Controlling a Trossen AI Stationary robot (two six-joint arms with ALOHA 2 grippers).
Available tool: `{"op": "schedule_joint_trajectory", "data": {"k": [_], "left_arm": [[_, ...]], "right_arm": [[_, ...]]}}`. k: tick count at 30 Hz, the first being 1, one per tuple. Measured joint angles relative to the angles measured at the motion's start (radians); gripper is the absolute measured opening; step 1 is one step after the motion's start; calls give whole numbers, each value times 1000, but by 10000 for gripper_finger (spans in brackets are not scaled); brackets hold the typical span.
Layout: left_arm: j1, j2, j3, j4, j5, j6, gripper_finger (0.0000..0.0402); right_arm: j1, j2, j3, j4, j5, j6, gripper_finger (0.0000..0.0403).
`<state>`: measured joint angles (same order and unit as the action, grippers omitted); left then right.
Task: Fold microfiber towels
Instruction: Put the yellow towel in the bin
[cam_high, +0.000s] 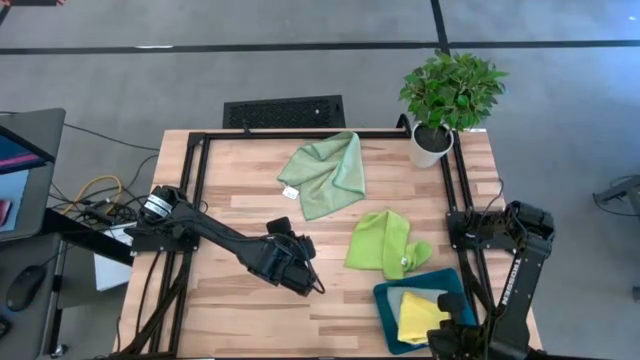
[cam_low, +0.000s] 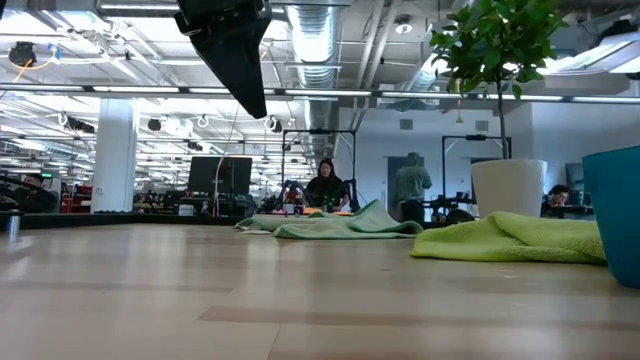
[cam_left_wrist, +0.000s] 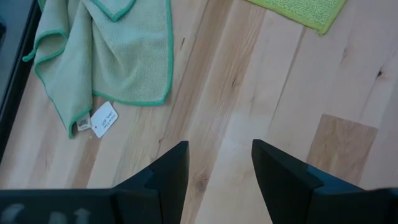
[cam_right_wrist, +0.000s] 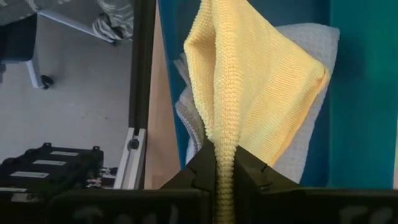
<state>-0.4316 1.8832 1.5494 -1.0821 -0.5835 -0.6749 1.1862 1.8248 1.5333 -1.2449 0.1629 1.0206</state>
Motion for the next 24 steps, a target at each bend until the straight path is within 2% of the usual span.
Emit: {"op": "schedule_joint_trajectory", "data": {"k": [7, 13, 16, 19, 24], "left_arm": [[0, 0, 0, 0, 0, 19, 169], [0, 0, 0, 0, 1, 34, 169], [0, 0, 0, 0, 5, 35, 169], [0, 0, 0, 0, 28, 35, 169], [0, 0, 0, 0, 46, 35, 169]], "right_arm": [[-6, 0, 0, 11, 18, -39, 49], [-7, 0, 0, 51, 14, -43, 16], [-7, 0, 0, 57, 18, -45, 12], [-7, 0, 0, 57, 19, -45, 32], [-7, 0, 0, 57, 26, -36, 88]]}}
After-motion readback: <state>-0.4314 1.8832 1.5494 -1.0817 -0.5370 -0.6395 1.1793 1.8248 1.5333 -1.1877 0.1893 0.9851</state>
